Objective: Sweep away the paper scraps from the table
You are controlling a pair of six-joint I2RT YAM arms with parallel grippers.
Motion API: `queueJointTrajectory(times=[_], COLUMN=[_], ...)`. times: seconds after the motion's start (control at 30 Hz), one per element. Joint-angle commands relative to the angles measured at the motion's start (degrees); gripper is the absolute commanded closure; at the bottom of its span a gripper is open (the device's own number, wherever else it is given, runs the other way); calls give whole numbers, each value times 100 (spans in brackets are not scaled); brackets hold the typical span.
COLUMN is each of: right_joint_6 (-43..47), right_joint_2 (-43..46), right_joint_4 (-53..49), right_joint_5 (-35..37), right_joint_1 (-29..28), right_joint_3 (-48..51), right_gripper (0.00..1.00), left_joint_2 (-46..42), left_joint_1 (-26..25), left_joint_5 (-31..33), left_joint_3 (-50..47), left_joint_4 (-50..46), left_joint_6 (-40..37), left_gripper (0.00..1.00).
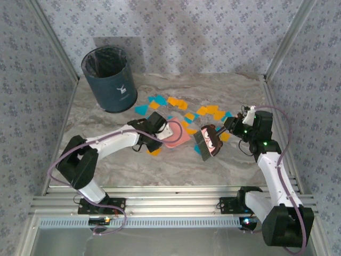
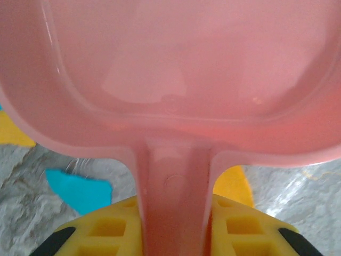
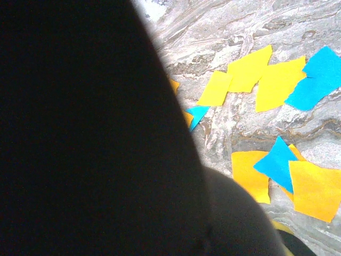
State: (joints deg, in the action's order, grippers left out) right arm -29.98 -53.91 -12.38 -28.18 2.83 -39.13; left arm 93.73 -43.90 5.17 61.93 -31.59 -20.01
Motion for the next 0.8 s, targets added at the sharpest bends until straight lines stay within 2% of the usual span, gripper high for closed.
queueJointTrajectory(times=[0.0, 0.23, 0.4, 0.6, 0.77], right_joint_6=[80, 97, 109, 122, 115], right_joint_2=[160, 205, 215, 222, 216], right_joint_4=[-130, -184, -188, -190, -187], right_joint_5=[27, 18, -3, -14, -19], right_joint_1=[68, 135, 174, 218, 231], right_joint_3=[30, 56, 64, 55, 46], right_gripper=[100, 100, 100, 100, 100], left_joint_2=[274, 702, 874, 802, 602], left_joint_1=[-91, -172, -179, -174, -57], left_joint_5=[-400, -731, -747, -745, -1034], left_joint_3=[231, 485, 556, 354, 31], left_joint_4=[-31, -1, -13, 197, 546], left_joint_6=[-363, -626, -647, -638, -598], left_gripper=[76, 76, 73, 55, 52])
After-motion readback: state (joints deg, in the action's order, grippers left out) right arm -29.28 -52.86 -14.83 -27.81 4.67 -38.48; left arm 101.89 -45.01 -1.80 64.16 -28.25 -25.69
